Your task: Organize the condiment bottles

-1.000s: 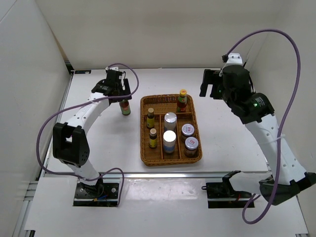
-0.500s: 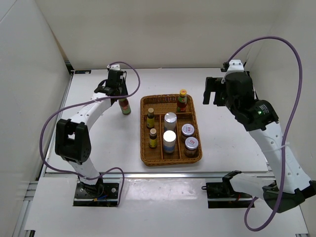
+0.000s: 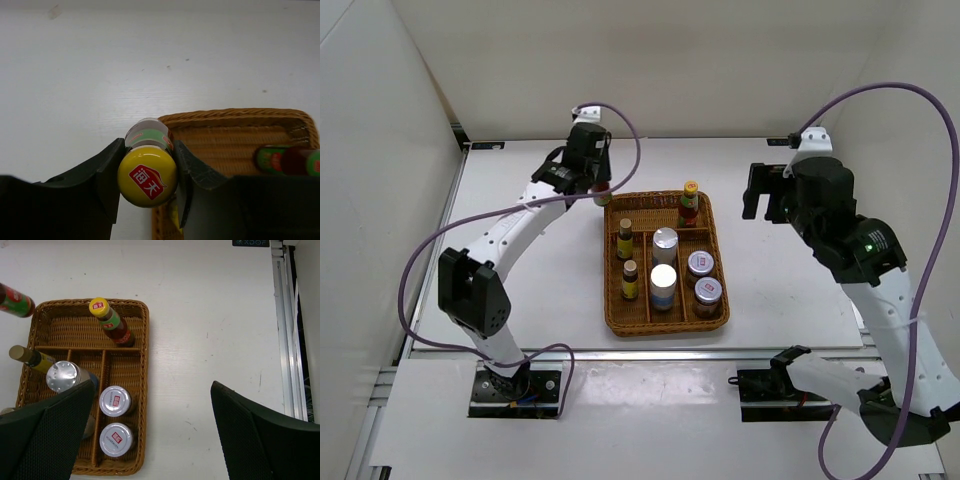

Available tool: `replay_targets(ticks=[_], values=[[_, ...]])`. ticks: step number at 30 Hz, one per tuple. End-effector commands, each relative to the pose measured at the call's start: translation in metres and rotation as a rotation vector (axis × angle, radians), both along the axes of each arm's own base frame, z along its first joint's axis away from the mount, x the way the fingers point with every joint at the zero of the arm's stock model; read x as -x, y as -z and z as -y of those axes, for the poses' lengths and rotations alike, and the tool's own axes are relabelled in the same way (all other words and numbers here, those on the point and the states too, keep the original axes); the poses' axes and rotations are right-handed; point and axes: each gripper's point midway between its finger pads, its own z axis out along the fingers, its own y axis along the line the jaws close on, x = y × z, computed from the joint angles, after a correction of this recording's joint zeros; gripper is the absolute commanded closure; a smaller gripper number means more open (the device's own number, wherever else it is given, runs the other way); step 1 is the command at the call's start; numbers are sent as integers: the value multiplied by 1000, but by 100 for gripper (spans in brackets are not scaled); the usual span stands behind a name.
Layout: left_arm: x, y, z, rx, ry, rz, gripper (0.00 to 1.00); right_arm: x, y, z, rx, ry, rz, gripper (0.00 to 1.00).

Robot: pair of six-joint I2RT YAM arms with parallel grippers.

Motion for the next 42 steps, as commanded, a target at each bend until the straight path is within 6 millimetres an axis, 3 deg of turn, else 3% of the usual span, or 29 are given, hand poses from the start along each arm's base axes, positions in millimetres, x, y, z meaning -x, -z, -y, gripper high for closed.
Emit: replay_targets(ticks=[1,10,16,18,22,24,25,26,29,30,34,36,38,39,40,41,42], values=[[2,-82,26,95,17,218,89,6,0,12,15,34,6,0],[-5,-28,89,98,121,145,89,21,0,24,28,51,0,0],[-14,13,98,77,125,90,88,30,2,28,34,51,-11,0],[-15,18,100,79,121,80,87,33,2,30,35,51,-11,0],[-16,33,100,64,121,56,75,40,9,29,20,41,-34,0],[-16,33,100,64,121,56,57,42,12,28,21,32,-46,0],[-15,28,99,69,121,63,48,43,17,28,20,37,-65,0],[-12,28,104,69,130,63,28,44,17,26,15,28,-67,0],[-9,11,94,55,110,91,0,44,21,25,17,20,-79,0],[-10,7,92,43,105,95,0,46,28,24,14,17,-102,0],[0,-54,74,20,88,160,0,53,41,24,26,18,-170,0],[18,-93,55,23,69,217,0,53,45,21,2,21,-184,0],[35,-112,39,-18,66,258,0,55,59,18,-1,17,-224,0],[52,-138,22,-5,53,310,0,56,63,15,-19,19,-241,0],[63,-142,12,-26,39,319,0,58,64,11,-46,5,-240,0],[73,-129,2,-65,41,300,0,60,71,10,-57,4,-249,0],[96,-149,-16,-33,35,344,0,59,75,9,-62,9,-256,0]])
